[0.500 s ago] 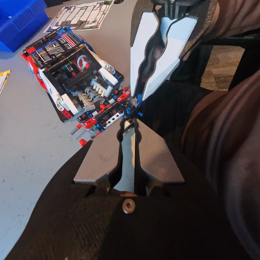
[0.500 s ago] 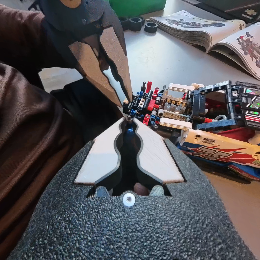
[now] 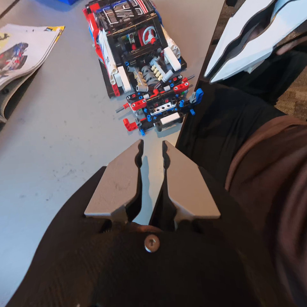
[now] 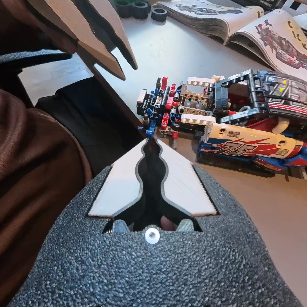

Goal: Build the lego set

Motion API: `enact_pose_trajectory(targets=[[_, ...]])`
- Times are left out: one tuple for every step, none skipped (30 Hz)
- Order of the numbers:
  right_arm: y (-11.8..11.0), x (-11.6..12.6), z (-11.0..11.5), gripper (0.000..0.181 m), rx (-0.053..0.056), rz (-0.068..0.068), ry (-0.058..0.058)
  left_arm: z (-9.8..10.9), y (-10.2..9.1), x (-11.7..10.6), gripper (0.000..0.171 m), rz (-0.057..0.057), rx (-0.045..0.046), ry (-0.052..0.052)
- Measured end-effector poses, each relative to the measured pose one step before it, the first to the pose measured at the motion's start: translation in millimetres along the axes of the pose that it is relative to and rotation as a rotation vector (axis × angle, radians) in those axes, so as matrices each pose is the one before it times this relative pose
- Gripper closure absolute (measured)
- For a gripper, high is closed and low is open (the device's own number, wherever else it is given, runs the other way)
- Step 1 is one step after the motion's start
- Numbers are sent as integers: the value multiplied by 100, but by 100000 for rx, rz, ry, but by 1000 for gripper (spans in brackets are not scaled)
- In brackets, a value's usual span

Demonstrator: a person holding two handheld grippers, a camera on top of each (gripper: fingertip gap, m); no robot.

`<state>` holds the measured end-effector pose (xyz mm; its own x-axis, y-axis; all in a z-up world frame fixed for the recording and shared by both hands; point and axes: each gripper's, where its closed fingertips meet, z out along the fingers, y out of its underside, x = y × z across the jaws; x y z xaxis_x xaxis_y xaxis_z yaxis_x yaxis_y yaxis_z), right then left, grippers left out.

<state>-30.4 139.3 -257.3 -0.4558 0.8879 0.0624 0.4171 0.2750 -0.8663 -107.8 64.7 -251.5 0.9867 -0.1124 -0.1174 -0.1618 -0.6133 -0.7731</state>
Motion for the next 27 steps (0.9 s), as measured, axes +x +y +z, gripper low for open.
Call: enact_pose_trajectory(targets=[[207, -137, 249, 173, -1080, 322, -932, -34, 108, 92, 152, -1029, 127, 208], [109, -172, 181, 173, -561, 137, -874, 6, 115, 7, 152, -398, 85, -290], [29, -173, 94, 173, -95, -236, -580, 37, 192, -153, 152, 1, -341, -1098], [-25, -139, 50, 173, -15, -568, -204, 60, 246, -230, 152, 295, -583, -1386], [-20, -81, 2, 174, -18, -802, 95, 88, 284, -358, 152, 258, -553, -1803], [1, 22, -17, 174, -107, -798, 487, 86, 305, -399, 152, -46, -694, -1550], [63, 114, -16, 174, -223, -625, 742, 84, 315, -281, 152, -398, -763, -459], [97, 157, -29, 174, -174, -323, 617, 63, 236, -250, 152, -788, -384, 50], [80, 179, -36, 174, 128, 80, 475, 46, 143, -258, 151, -798, 142, 108], [-17, 220, -72, 174, 688, 430, 466, 8, 52, -298, 150, -425, 476, 8], [-121, 218, -106, 174, 1243, 707, 334, 5, -38, -306, 150, 126, 841, -87], [-219, 209, -118, 174, 1695, 848, 142, -3, -132, -278, 149, 618, 1212, 191], [-306, 228, -142, 174, 2155, 667, 232, -17, -186, -259, 148, 729, 1382, 419], [-382, 260, -171, 175, 2484, 336, 558, 7, -168, -316, 148, 445, 1176, 152], [-415, 298, -174, 176, 2610, 88, 881, 36, -125, -368, 147, 354, 968, 75], [-421, 333, -191, 176, 2641, -113, 1167, 50, -120, -337, 147, 519, 1106, 420], [-417, 404, -213, 176, 2597, -391, 1659, 55, -151, -297, 147, 759, 1498, 652], [-410, 539, -244, 177, 2556, -661, 2462, 67, -149, -382, 147, 1032, 1513, 175], [-421, 678, -258, 176, 2558, -578, 3150, 79, -152, -468, 146, 1282, 1317, -358], [-392, 756, -262, 176, 2536, -57, 3329, 52, -247, -561, 147, 1354, 1718, -774], [-302, 848, -216, 177, 2194, 614, 3399, 61, -349, -643, 147, 1339, 2430, -1206], [-155, 904, -146, 177, 1498, 1215, 3377, 96, -366, -763, 147, 659, 2544, -1725], [-22, 824, -61, 177, 814, 1907, 2443, 143, -259, -675, 148, -741, 1839, -930], [61, 586, 24, 177, 349, 2600, 727, 150, -90, -230, 148, -2181, 698, 1976], [108, 434, 104, 176, 65, 2810, -96, 127, -20, 122, 147, -2780, 144, 4186], [131, 386, 147, 176, -145, 2416, 71, 121, -20, 152, 147, -2593, 100, 4082], [123, 243, 164, 175, -267, 1677, -133, 115, -62, 32, 147, -2302, 350, 2743]])
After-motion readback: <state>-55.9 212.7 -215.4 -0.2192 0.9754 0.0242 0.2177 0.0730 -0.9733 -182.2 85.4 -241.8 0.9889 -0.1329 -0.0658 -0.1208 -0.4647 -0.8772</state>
